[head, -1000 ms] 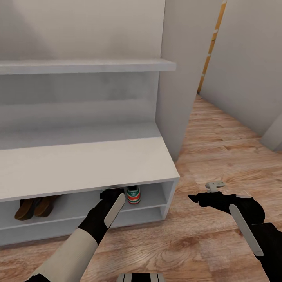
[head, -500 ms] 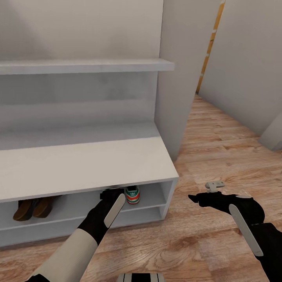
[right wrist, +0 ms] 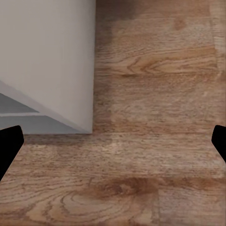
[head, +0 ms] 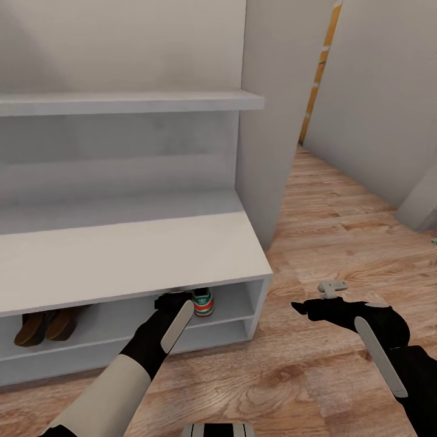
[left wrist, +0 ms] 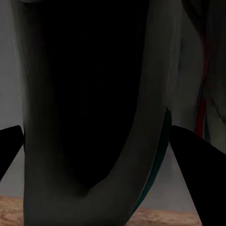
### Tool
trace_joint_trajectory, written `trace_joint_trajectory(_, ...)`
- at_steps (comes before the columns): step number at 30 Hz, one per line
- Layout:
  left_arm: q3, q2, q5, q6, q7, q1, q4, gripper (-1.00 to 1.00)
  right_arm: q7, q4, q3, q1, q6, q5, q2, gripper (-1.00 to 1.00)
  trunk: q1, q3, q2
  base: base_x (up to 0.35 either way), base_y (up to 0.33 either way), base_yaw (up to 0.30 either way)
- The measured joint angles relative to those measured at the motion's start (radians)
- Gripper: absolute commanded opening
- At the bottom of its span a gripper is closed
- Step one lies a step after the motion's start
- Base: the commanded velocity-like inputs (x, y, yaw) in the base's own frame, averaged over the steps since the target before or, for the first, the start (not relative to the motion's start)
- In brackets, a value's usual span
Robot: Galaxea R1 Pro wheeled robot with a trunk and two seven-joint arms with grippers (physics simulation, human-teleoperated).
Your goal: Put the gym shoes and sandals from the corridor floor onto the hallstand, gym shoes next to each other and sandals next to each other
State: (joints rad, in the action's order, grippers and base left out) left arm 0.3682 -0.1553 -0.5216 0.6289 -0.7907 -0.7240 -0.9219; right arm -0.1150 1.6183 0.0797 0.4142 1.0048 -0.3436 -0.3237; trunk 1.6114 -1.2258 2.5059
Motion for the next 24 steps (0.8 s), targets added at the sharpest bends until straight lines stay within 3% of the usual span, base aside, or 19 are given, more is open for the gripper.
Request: trace_joint_trajectory(24,0.000,0.002,0.003,-0.020,0.000,0.006,0.000,-1.00,0.000,0.000,0.006,0.000,-0.001,0.000,0.000,1.00,0.000,0.000,0.000,0.003,0.000,-0.001)
